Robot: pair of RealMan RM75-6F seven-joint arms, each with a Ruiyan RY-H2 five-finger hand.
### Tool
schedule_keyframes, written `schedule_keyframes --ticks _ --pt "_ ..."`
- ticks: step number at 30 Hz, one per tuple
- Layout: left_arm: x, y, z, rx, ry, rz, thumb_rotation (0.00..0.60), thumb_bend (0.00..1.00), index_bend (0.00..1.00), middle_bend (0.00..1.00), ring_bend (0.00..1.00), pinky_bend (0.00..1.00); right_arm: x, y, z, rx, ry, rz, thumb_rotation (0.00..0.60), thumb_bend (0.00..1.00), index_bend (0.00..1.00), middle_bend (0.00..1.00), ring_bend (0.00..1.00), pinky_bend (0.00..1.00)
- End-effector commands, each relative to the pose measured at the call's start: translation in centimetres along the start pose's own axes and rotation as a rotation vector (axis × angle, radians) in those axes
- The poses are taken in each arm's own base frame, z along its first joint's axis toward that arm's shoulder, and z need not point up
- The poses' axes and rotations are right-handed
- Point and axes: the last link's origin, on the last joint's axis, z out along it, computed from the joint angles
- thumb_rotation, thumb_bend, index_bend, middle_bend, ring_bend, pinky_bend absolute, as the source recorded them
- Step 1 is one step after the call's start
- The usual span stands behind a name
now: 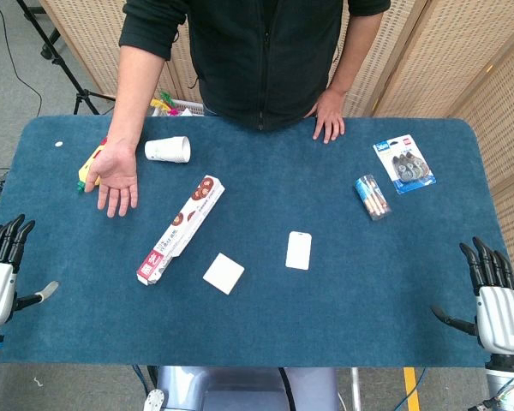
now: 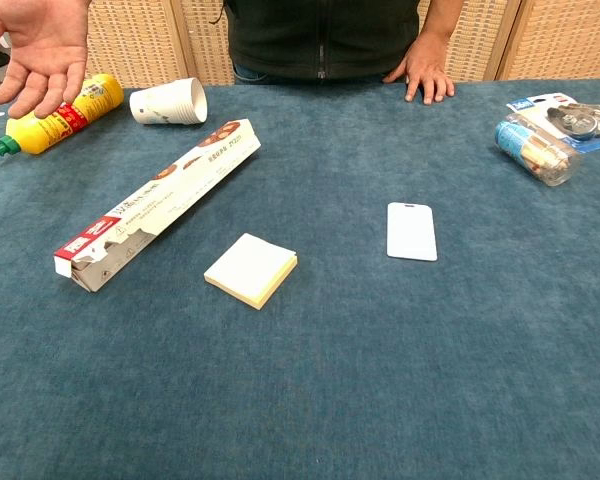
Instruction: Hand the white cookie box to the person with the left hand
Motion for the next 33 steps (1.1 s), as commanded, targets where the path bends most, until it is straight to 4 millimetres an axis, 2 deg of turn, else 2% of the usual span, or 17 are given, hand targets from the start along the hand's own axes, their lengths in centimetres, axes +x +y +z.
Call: schedule_keyframes --ticks 1,8,13,18,23,28,33 --pt "0.0 0.0 0.0 0.002 -0.002 0.0 0.6 0.0 0.0 0.0 0.0 0.02 0.1 0.1 0.0 -0.002 0.02 -0.03 0.6 0.0 0.0 0.0 0.0 0.0" --pt "-0.3 -0.1 0.0 0.01 -0.033 0.0 0.6 0.0 0.0 0.0 0.0 0.02 0.1 0.0 0.0 -0.007 0.044 -0.044 0.6 0.0 0.0 0.0 0.0 0.0" --pt "-2.0 0.8 0.8 -0.008 -0.12 -0.019 0.6 0.0 0.0 0.0 0.0 0.02 0.3 0.3 0.2 -0.02 0.046 -0.031 0.6 0.0 0.0 0.0 0.0 0.0" --pt "-5.5 3.4 2.2 -0.108 -0.252 -0.037 0.6 0.0 0.0 0.0 0.0 0.02 0.4 0.4 0.3 -0.024 0.042 -0.025 0.6 0.0 0.0 0.0 0.0 0.0" --pt "-10.2 7.3 3.2 -0.223 -0.402 -0.039 0.6 0.0 0.0 0.0 0.0 0.02 0.8 0.8 0.3 -0.035 0.049 -0.007 0.6 0.0 0.0 0.0 0.0 0.0" --pt "-12.3 9.6 4.4 -0.226 -0.465 -0.074 0.6 0.0 0.0 0.0 0.0 0.02 0.8 0.9 0.4 -0.037 0.039 -0.006 0.6 0.0 0.0 0.0 0.0 0.0" --pt "-13.1 11.2 6.0 -0.204 -0.454 -0.104 0.6 0.0 0.0 0.0 0.0 0.02 0.6 0.9 0.4 -0.038 0.033 -0.008 0.6 0.0 0.0 0.0 0.0 0.0"
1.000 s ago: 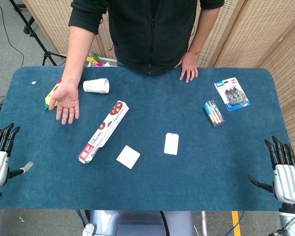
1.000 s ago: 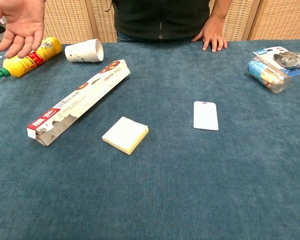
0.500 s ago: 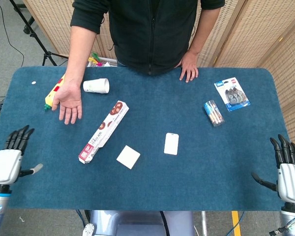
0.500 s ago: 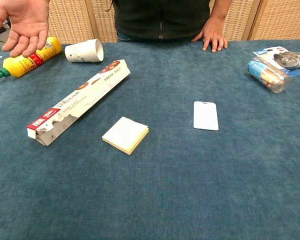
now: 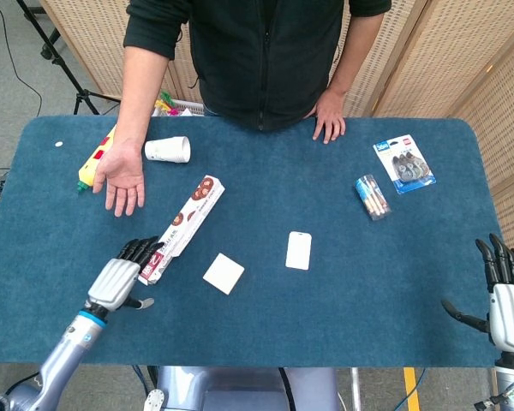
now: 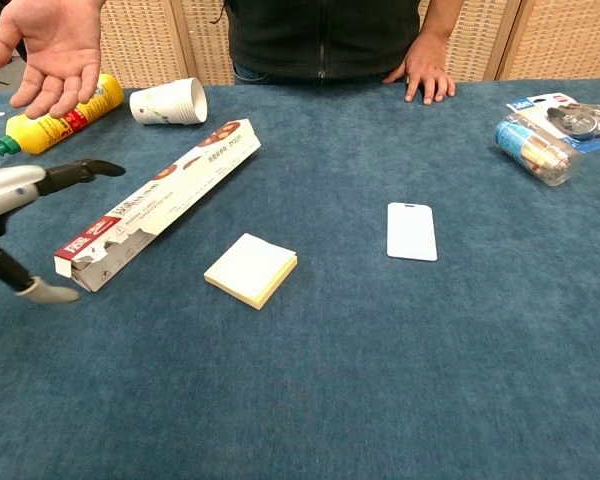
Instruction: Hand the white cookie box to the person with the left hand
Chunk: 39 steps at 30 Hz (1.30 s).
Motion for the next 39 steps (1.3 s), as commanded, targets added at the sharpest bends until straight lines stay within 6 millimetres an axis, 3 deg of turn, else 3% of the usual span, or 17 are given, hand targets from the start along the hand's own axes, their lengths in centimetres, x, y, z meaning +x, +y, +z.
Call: schedule_keyframes --ticks 1,13,24,27,31,34,35,37,39 --pt "0.0 1.1 1.8 0.011 0.015 -0.03 0.6 0.0 0.0 0.0 0.0 0.02 0.0 0.0 0.0 0.0 -0.001 -0.001 0.6 0.0 0.0 0.0 0.0 0.0" --pt "-0.4 3.7 8.8 0.262 0.067 -0.329 0.6 0.0 0.0 0.0 0.0 0.02 -0.4 -0.1 0.0 -0.002 -0.011 -0.012 0.6 0.0 0.0 0.0 0.0 0.0" --pt "-1.3 5.5 11.6 0.371 0.084 -0.391 0.6 0.0 0.0 0.0 0.0 0.02 -0.2 0.1 0.1 -0.009 -0.009 -0.007 0.6 0.0 0.0 0.0 0.0 0.0" --pt "-2.0 5.6 12.0 0.437 0.089 -0.394 0.6 0.01 0.0 0.0 0.0 0.08 -0.2 0.1 0.1 -0.013 -0.009 -0.004 0.6 0.0 0.0 0.0 0.0 0.0" --pt "-2.5 5.7 12.4 0.488 0.102 -0.382 0.6 0.11 0.01 0.0 0.04 0.24 -0.1 0.2 0.2 -0.013 -0.01 0.002 0.6 0.0 0.0 0.0 0.0 0.0" --pt "-2.4 5.8 12.7 0.498 0.151 -0.389 0.6 0.27 0.17 0.18 0.2 0.4 -0.1 0.2 0.2 -0.012 -0.012 0.007 0.6 0.0 0.0 0.0 0.0 0.0" --pt "-2.5 5.8 12.7 0.495 0.169 -0.39 0.6 0.32 0.29 0.29 0.27 0.46 -0.1 0.2 0.2 -0.011 -0.013 0.01 0.6 0.0 0.0 0.0 0.0 0.0" --pt "-2.4 5.7 12.7 0.485 0.207 -0.395 0.6 0.39 0.48 0.46 0.38 0.54 0.0 0.2 0.2 -0.01 -0.015 0.014 0.6 0.0 0.0 0.0 0.0 0.0" --pt "-2.5 5.6 12.6 0.469 0.228 -0.398 0.6 0.42 0.59 0.54 0.45 0.59 -0.1 0.2 0.2 -0.009 -0.018 0.015 0.6 0.0 0.0 0.0 0.0 0.0"
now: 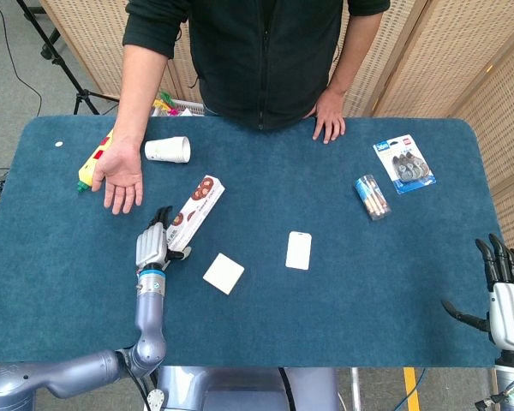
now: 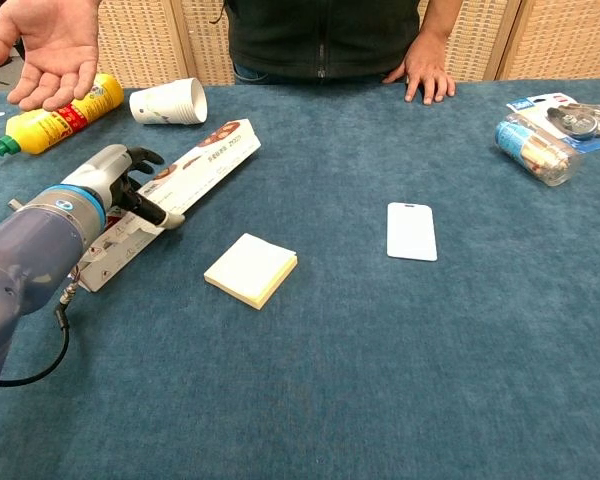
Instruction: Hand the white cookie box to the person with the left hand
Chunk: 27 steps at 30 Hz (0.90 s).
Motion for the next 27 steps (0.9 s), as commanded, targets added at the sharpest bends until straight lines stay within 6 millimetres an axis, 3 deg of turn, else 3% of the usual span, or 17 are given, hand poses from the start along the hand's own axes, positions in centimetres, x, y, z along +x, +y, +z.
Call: schedule_keyframes --ticks 1,6,12,16,20,27 --pt "-0.1 -0.2 -0.1 -0.036 0.041 -0.027 0.6 0.43 0.61 0.55 0.46 0.59 0.0 0.0 0.0 0.001 -0.003 0.001 0.6 0.0 0.0 0.0 0.0 0.0" --pt "0.7 -0.9 -1.0 -0.109 0.05 -0.031 0.6 0.47 0.66 0.6 0.48 0.61 -0.1 -0.1 -0.1 0.002 -0.006 0.002 0.6 0.0 0.0 0.0 0.0 0.0" --pt "2.6 -1.6 -2.5 -0.226 0.042 0.013 0.6 0.47 0.66 0.6 0.48 0.61 -0.1 -0.1 -0.1 0.003 -0.005 0.002 0.6 0.0 0.0 0.0 0.0 0.0" --pt "4.7 -2.0 -3.8 -0.391 0.015 0.136 0.6 0.44 0.66 0.6 0.48 0.61 -0.1 -0.2 -0.1 0.004 -0.007 0.0 0.6 0.0 0.0 0.0 0.0 0.0" --pt "8.9 -2.7 -4.6 -0.603 0.053 0.284 0.6 0.42 0.67 0.6 0.48 0.61 -0.3 -0.3 -0.2 0.008 -0.013 -0.004 0.6 0.0 0.0 0.0 0.0 0.0" --pt "13.7 -2.8 -5.4 -0.828 0.09 0.451 0.6 0.41 0.68 0.62 0.48 0.61 -0.6 -0.4 -0.2 0.01 -0.021 -0.011 0.6 0.0 0.0 0.0 0.0 0.0"
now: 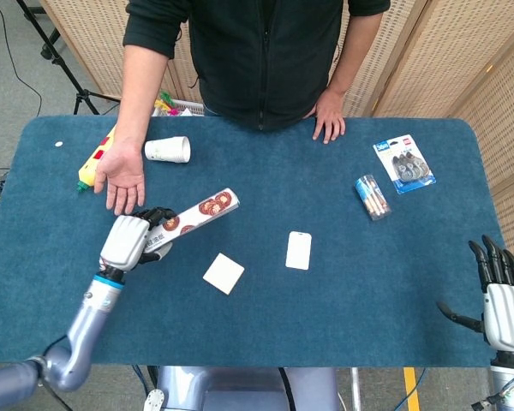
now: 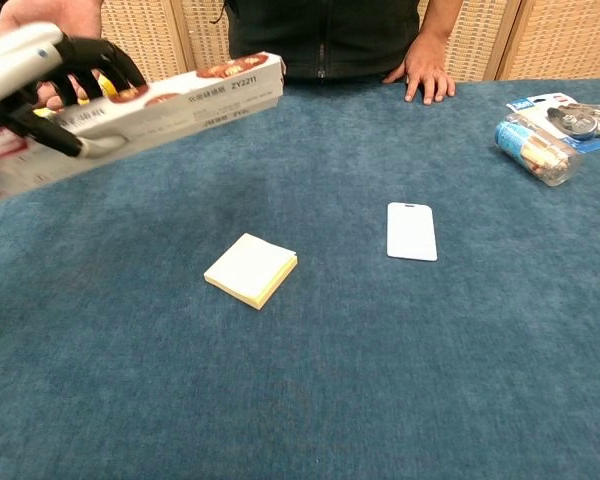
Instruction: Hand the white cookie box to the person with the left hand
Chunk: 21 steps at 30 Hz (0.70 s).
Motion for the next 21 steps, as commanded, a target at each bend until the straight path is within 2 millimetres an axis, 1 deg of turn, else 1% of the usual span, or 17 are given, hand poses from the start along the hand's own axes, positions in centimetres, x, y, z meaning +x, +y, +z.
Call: schedule_keyframes --ticks 1,2,3,5,6,8,11,14,19,20,21 --pt "3.4 -1.0 -1.3 -0.185 -0.007 0.112 0.6 0.41 0.68 0.62 0.48 0.61 -0.1 -0.1 0.0 0.001 -0.004 -0.002 0.6 0.0 0.0 0.0 0.0 0.0" --pt "4.2 -1.4 -1.4 -0.221 0.01 0.156 0.6 0.42 0.69 0.62 0.48 0.61 -0.2 -0.1 0.0 0.002 -0.005 -0.003 0.6 0.0 0.0 0.0 0.0 0.0" --pt "4.6 -1.6 -1.4 -0.236 0.019 0.177 0.6 0.42 0.7 0.63 0.48 0.61 -0.2 -0.1 0.0 0.002 -0.005 -0.003 0.6 0.0 0.0 0.0 0.0 0.0" --pt "5.9 -2.7 -1.4 -0.258 0.049 0.266 0.6 0.42 0.71 0.63 0.48 0.61 -0.1 -0.1 0.0 0.0 -0.003 -0.002 0.6 0.0 0.0 0.0 0.0 0.0" --pt "6.3 -3.1 -1.4 -0.255 0.055 0.289 0.6 0.42 0.71 0.63 0.48 0.61 -0.1 -0.1 -0.1 0.0 -0.002 -0.002 0.6 0.0 0.0 0.0 0.0 0.0" --pt "7.4 -4.7 -1.1 -0.21 0.065 0.347 0.6 0.42 0.71 0.63 0.48 0.61 0.0 -0.1 0.0 0.0 -0.001 0.0 0.6 0.0 0.0 0.0 0.0 0.0" --pt "8.3 -6.3 -0.8 -0.159 0.074 0.385 0.6 0.43 0.71 0.63 0.48 0.61 0.0 -0.1 -0.1 0.001 -0.005 0.001 0.6 0.0 0.0 0.0 0.0 0.0" --pt "8.5 -7.7 -0.4 -0.113 0.078 0.386 0.6 0.42 0.71 0.63 0.48 0.61 -0.1 -0.1 -0.1 0.002 -0.005 0.0 0.6 0.0 0.0 0.0 0.0 0.0" --pt "8.3 -9.0 0.3 -0.07 0.079 0.375 0.6 0.41 0.71 0.63 0.48 0.61 -0.1 -0.1 -0.1 0.0 -0.007 -0.001 0.6 0.0 0.0 0.0 0.0 0.0" --pt "8.1 -9.3 0.5 -0.06 0.078 0.371 0.6 0.4 0.71 0.63 0.48 0.61 -0.1 -0.1 -0.1 0.0 -0.007 -0.001 0.6 0.0 0.0 0.0 0.0 0.0" --pt "8.0 -9.4 0.6 -0.052 0.076 0.369 0.6 0.36 0.71 0.62 0.48 0.61 -0.2 -0.1 0.0 -0.001 -0.007 -0.002 0.6 0.0 0.0 0.0 0.0 0.0"
